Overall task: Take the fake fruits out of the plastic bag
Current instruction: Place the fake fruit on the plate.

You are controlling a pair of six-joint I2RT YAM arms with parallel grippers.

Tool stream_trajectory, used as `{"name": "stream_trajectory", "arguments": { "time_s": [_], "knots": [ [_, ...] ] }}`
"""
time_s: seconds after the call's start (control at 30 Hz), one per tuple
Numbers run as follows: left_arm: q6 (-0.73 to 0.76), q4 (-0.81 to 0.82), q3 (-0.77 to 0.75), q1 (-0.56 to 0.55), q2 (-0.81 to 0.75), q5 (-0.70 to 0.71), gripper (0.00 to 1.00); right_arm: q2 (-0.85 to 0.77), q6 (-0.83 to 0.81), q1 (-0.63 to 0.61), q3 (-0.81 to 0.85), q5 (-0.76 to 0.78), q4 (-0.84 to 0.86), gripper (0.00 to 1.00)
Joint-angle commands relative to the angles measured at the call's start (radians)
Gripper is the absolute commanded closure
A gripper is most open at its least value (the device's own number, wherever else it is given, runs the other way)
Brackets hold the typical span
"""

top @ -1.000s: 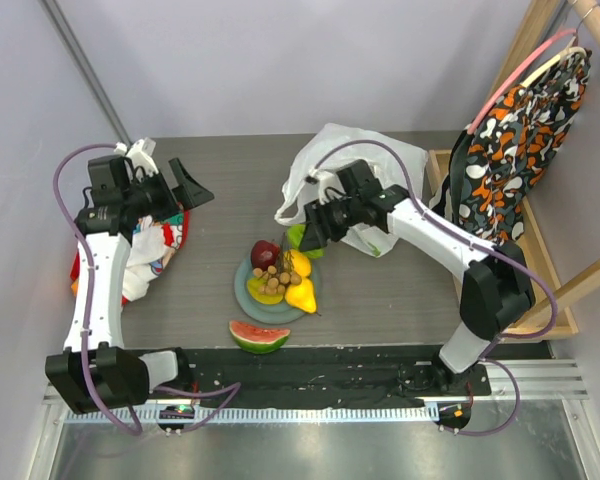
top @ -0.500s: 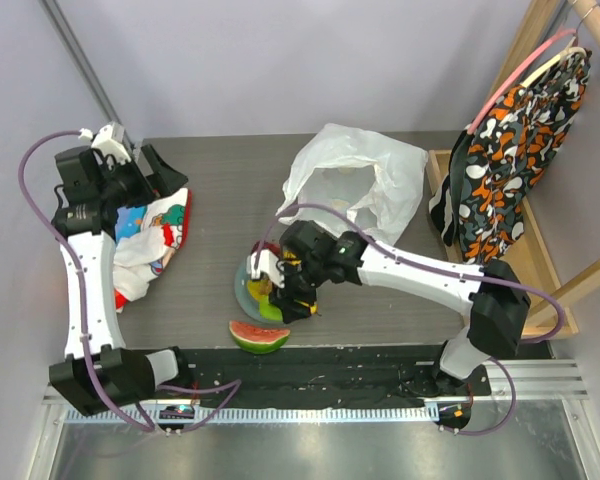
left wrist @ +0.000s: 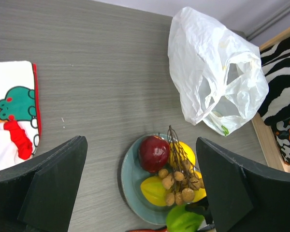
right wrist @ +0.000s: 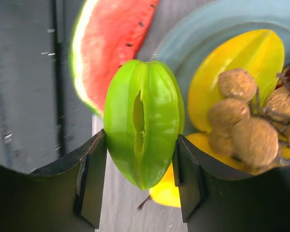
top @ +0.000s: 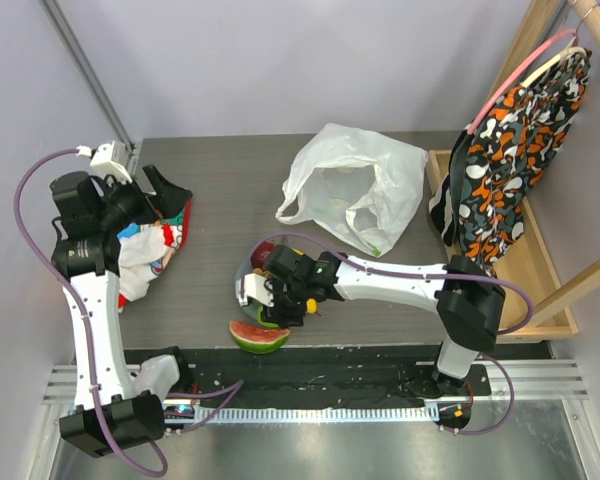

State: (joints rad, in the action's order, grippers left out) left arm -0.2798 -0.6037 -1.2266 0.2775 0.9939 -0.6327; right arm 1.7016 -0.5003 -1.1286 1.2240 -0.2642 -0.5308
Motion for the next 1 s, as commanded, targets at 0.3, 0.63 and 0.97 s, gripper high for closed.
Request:
{"name": "stream_trajectory", "arguments": {
  "time_s": [0.3, 0.63, 0.97],
  "knots": [
    [-0.050, 0.084, 0.061, 0.006, -0.012, -0.111, 0.00, 0.058, 0.002, -0.005, -0.004, 0.100, 0.109, 0.54],
    [-0.099, 0.148, 0.061, 0.006, 0.008, -0.214, 0.00, 0.021, 0.042, -0.005, 0.060, 0.071, -0.015, 0.27],
    [-0.113, 0.150, 0.050, 0.006, -0.003, -0.214, 0.01, -0.075, 0.071, -0.005, 0.121, 0.051, -0.230, 0.23]
  ]
}}
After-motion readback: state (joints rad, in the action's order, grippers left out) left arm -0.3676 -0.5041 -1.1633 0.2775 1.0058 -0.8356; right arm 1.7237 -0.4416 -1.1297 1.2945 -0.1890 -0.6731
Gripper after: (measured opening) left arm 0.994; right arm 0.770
